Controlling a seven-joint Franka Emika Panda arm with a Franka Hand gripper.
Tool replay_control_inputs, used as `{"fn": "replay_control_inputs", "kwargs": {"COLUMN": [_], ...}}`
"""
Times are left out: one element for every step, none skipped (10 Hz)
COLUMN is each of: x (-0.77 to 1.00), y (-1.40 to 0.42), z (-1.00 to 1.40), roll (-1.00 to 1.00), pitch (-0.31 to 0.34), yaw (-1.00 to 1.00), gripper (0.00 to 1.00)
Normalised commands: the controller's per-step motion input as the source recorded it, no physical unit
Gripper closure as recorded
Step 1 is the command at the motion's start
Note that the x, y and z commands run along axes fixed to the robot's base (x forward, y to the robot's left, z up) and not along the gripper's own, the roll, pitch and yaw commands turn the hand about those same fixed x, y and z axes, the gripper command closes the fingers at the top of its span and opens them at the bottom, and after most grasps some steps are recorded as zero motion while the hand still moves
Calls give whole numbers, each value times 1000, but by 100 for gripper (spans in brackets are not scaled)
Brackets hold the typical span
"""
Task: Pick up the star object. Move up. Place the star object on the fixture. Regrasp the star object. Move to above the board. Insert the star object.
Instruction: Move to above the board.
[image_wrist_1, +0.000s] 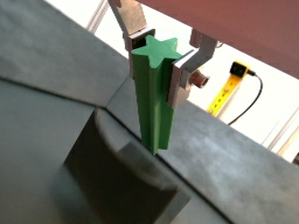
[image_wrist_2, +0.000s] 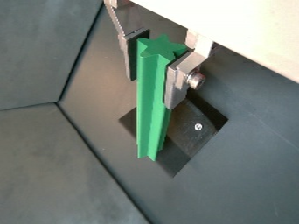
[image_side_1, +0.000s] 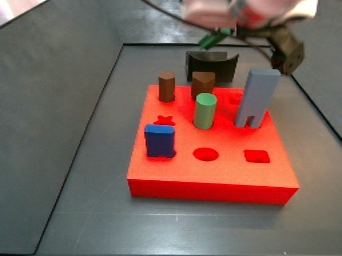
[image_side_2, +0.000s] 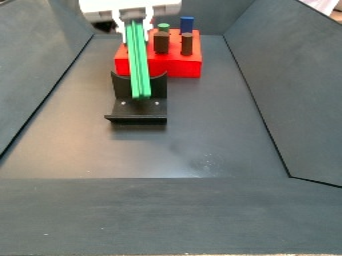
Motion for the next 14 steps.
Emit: {"fn": "replay_control_inputs", "kwargs": {"x": [47, 49, 51, 53, 52, 54, 57, 59, 56, 56, 45, 39, 29, 27], "y": [-46, -46, -46, -47, -48, -48, -49, -48, -48, -41, -31, -27, -26, -24], "z": [1000, 1000, 1000, 1000, 1000, 1000, 1000, 1000, 1000, 914, 748, 577, 356, 189], "roll": [-20, -20, -17, -17, -15, -16, -21, -22, -26, -31, -32, -34, -38, -39], "pitch": [134, 115, 81, 61, 39, 29, 32, 41, 53, 63, 76, 89, 100, 111], "yaw": [181, 186, 175, 162, 139, 125, 94, 76, 56, 47, 42, 41, 46, 50], "gripper": [100, 100, 100, 100, 100, 100, 100, 100, 100, 100, 100, 100, 100, 100]}}
